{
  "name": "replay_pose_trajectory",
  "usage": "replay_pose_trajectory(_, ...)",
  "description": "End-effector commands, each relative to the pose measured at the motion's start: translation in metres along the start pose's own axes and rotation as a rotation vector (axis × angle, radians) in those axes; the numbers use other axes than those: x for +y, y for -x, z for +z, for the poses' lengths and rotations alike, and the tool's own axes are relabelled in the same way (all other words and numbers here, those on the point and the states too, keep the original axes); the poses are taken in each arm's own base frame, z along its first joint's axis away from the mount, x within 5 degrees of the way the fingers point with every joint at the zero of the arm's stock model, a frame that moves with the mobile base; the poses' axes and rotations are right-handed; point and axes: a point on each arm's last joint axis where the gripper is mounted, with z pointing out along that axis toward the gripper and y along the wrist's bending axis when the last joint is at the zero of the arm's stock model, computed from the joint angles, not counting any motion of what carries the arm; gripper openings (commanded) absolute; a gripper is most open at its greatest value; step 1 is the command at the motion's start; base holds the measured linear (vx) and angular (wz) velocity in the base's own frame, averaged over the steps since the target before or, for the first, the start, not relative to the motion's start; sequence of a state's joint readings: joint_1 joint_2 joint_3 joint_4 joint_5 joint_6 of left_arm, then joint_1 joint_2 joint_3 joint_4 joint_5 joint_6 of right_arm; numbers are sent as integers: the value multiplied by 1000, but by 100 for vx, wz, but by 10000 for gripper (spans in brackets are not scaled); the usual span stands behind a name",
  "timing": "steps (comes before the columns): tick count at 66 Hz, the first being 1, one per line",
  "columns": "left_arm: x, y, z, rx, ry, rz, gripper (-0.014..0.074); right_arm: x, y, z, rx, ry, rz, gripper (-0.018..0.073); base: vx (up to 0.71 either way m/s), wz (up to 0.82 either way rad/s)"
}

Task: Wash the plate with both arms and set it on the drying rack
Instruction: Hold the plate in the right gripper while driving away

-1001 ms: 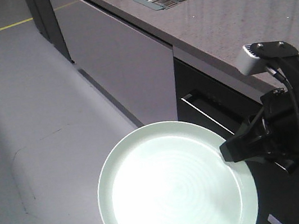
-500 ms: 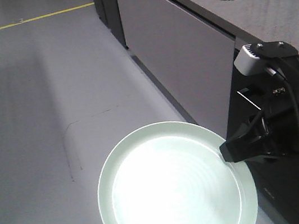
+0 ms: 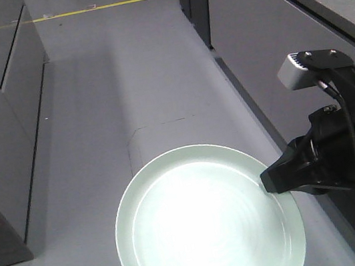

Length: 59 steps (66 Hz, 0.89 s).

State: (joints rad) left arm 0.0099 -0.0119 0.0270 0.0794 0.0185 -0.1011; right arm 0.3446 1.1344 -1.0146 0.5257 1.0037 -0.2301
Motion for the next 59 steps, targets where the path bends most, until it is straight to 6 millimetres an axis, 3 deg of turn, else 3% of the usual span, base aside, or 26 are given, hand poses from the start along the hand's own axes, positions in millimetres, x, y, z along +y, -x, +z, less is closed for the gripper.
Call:
replay_pose_trajectory(1,-1,18,-3,-119,-13,-3,-6,8,7,-11,-84,25,-13,-8,2,31)
replay_pose_trajectory(59,-1,18,-3,-119,-13,-3,-6,8,7,-12,-86,25,-14,-8,15,13)
